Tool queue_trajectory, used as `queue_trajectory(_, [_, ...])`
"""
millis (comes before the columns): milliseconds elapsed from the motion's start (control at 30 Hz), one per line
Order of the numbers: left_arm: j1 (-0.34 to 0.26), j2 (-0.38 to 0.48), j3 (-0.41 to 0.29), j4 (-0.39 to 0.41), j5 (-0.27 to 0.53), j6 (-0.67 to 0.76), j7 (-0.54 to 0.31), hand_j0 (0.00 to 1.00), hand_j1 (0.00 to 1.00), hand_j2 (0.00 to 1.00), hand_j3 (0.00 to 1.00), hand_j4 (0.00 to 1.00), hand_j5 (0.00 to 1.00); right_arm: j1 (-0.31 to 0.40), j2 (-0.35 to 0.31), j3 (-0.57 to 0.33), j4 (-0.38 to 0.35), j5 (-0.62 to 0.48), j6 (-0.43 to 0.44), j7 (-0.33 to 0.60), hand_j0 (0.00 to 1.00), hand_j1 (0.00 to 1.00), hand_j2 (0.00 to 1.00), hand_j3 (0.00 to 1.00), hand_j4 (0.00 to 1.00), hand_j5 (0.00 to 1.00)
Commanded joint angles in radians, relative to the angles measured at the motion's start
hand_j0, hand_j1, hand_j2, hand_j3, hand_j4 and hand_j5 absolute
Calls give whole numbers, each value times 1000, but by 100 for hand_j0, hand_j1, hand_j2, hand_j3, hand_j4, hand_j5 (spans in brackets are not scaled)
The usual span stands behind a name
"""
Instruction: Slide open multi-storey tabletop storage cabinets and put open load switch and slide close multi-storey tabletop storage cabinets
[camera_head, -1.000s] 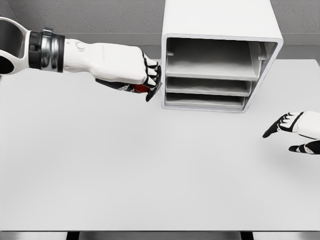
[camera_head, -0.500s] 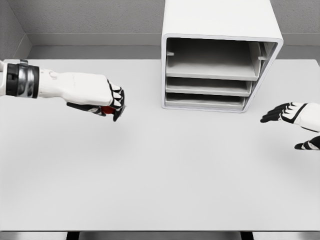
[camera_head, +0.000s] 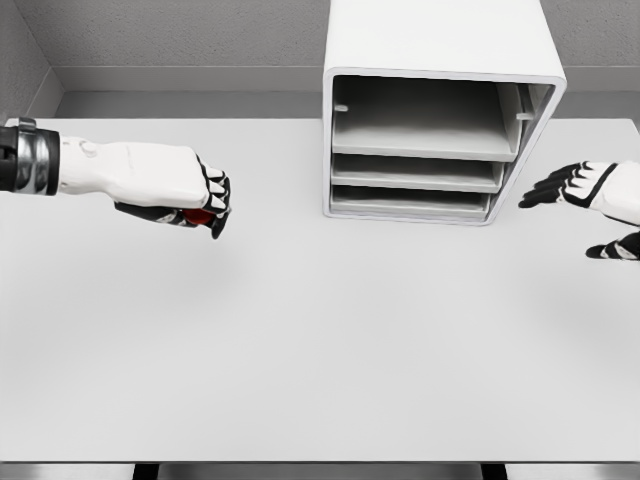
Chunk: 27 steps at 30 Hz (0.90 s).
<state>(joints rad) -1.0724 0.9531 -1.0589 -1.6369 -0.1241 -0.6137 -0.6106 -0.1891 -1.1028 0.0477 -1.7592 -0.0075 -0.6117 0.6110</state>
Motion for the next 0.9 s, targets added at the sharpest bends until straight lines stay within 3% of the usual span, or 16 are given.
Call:
queue_trajectory(0, [0, 1, 2, 2, 4, 3, 0, 54, 54, 54, 54, 54, 54, -18, 29, 165, 0, 9, 1, 0, 94, 94, 94, 94, 94, 94])
queue_trajectory(100, [0, 1, 2, 0, 4, 3, 0, 54, 54, 54, 54, 54, 54, -181, 50, 305, 0, 27, 1, 0, 96, 96, 96, 96, 96, 96])
queue_trajectory(233, [-1, 4, 2, 0, 4, 3, 0, 54, 54, 54, 54, 54, 54, -271, 66, 373, 0, 27, 1, 0, 96, 96, 96, 96, 96, 96])
queue_trajectory(367, [-1, 4, 2, 0, 6, 3, 0, 54, 54, 54, 54, 54, 54, -438, 123, 552, 1, 27, 1, 0, 99, 99, 99, 99, 99, 99])
queue_trajectory(500, [-1, 4, 5, 0, 6, 3, 0, 54, 54, 54, 54, 54, 54, -521, 176, 638, 12, 31, 1, 0, 100, 100, 100, 100, 100, 100])
queue_trajectory(667, [-1, 4, 5, 0, 4, 3, 0, 54, 54, 54, 54, 54, 54, -613, 245, 681, 156, 29, 1, 0, 100, 100, 100, 100, 100, 100])
queue_trajectory(800, [-1, 4, 5, 0, 4, 3, 0, 54, 54, 54, 54, 54, 54, -645, 278, 693, 276, 29, 1, 0, 100, 100, 100, 100, 100, 100])
queue_trajectory(867, [-1, 6, 4, 0, 4, 3, 0, 54, 54, 54, 54, 54, 54, -667, 293, 715, 296, 29, 66, 0, 100, 100, 100, 100, 100, 100])
